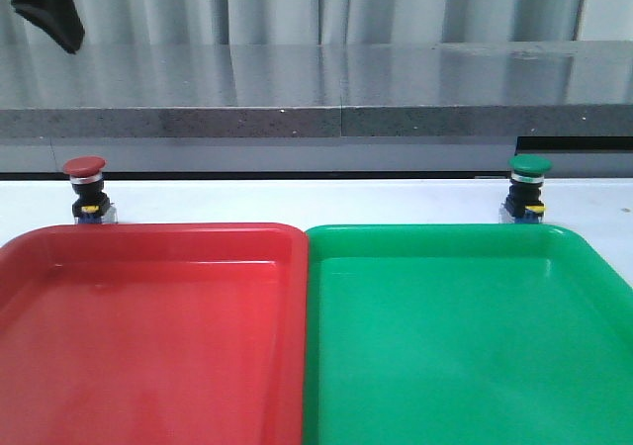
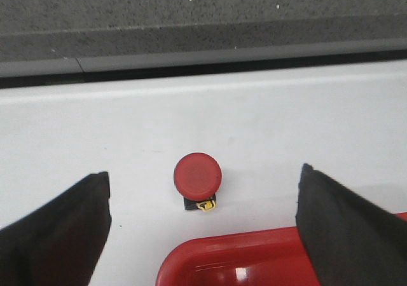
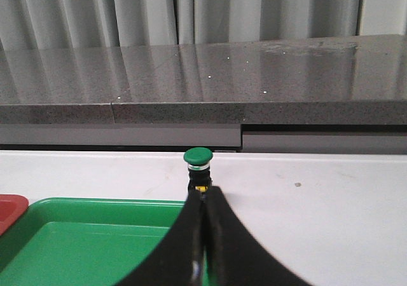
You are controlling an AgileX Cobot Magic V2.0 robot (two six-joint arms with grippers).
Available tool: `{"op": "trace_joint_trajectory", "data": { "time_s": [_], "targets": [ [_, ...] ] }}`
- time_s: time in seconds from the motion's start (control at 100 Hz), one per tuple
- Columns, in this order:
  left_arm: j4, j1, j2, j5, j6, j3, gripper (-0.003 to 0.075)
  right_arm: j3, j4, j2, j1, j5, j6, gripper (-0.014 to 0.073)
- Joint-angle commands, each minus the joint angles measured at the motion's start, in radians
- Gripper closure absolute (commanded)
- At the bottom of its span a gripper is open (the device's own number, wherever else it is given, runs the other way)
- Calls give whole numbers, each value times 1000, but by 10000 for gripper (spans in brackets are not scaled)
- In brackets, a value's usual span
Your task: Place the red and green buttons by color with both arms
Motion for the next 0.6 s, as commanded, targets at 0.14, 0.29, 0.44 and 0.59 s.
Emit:
{"op": "trace_joint_trajectory", "data": {
  "time_s": [0.14,0.29,0.44,0.59],
  "targets": [
    [-39,-8,149,90,-1,-183,158,-19,3,20,-3,-79,0,651],
    [-37,-8,245,154,-1,-263,158,-19,3,20,-3,-79,0,651],
    [-37,-8,307,162,-3,-306,158,-19,3,20,-3,-79,0,651],
    [-42,2,354,169,-17,-322,158,-19,3,20,-3,-79,0,651]
  ]
}}
